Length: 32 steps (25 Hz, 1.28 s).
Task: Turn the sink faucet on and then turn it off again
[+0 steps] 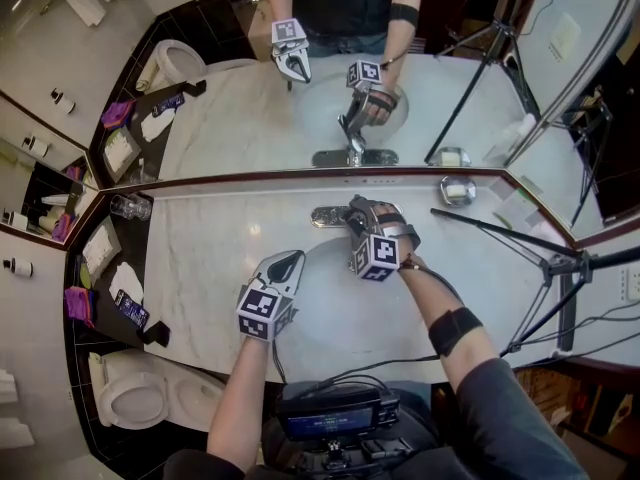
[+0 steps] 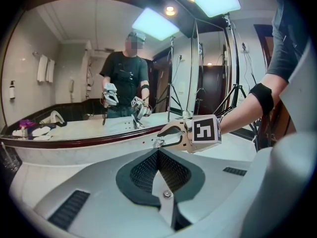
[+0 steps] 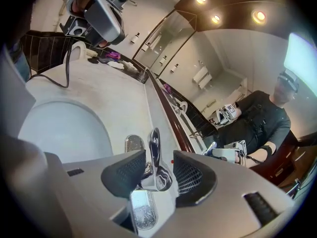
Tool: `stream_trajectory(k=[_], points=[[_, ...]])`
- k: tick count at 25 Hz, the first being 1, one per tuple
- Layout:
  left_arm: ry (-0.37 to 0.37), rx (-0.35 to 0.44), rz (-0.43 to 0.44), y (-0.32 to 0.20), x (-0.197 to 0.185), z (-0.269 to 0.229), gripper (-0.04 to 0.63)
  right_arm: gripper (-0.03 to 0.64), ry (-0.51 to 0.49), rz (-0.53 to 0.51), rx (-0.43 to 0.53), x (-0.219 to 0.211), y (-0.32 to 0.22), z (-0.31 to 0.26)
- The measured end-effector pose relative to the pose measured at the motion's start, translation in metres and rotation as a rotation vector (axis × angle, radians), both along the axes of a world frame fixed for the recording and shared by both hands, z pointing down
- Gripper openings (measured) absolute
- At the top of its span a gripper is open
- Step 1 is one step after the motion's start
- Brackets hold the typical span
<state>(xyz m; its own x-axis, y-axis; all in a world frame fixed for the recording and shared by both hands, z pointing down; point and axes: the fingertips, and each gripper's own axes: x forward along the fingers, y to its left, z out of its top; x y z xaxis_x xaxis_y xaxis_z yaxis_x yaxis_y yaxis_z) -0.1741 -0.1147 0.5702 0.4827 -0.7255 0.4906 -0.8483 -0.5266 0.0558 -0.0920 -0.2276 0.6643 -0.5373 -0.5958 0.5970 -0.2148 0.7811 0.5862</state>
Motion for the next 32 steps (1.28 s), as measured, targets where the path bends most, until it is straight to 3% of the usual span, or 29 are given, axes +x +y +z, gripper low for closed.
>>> stream_trajectory(k=[5,32], points=[[0.004,-0.014,-0.007,0.001,-0.005,0.01,0.002,0.106,0.026,-0.007,0.016,-0.002,-0.004,0.009],[0.016,-0.034,0.003,-0.007,0.002,0.018,0.002,0.103,0.107,-0.064,0.147,-0.008,0.005,0.015]])
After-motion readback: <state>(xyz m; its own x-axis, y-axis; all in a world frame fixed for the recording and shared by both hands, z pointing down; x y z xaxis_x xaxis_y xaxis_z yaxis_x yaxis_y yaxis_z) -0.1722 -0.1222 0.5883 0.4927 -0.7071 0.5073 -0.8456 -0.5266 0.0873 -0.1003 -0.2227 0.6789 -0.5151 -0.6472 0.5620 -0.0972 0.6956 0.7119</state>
